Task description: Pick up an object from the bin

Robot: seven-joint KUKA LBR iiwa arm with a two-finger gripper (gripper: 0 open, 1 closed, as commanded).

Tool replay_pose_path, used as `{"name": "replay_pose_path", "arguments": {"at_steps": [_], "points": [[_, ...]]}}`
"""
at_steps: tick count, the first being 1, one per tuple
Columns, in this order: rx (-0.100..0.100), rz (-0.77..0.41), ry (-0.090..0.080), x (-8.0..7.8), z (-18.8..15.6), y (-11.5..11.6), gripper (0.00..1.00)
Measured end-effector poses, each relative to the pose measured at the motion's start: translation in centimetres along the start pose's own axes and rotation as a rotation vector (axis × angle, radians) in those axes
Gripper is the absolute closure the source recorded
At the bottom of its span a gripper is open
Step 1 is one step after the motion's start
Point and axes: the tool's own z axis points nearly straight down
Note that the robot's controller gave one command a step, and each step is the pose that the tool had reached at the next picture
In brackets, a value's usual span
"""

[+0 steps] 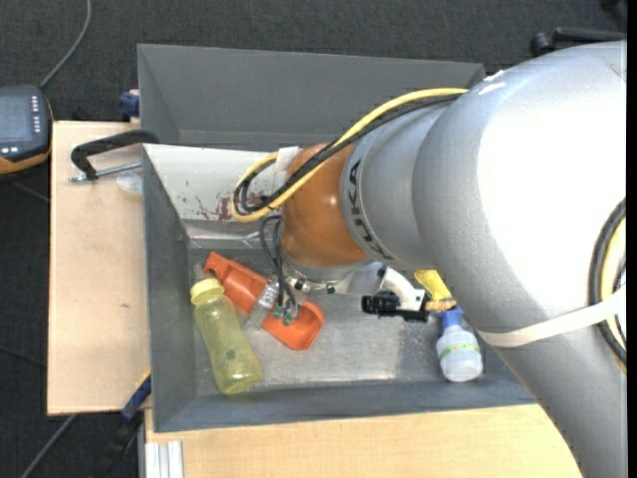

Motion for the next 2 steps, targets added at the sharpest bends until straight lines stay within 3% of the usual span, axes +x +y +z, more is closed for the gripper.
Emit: {"name": "replay_pose_path", "arguments": {"at_steps": [2], "points": [[0.002,0.002,0.002,0.1,-2.2,-0.1,1.0]]}}
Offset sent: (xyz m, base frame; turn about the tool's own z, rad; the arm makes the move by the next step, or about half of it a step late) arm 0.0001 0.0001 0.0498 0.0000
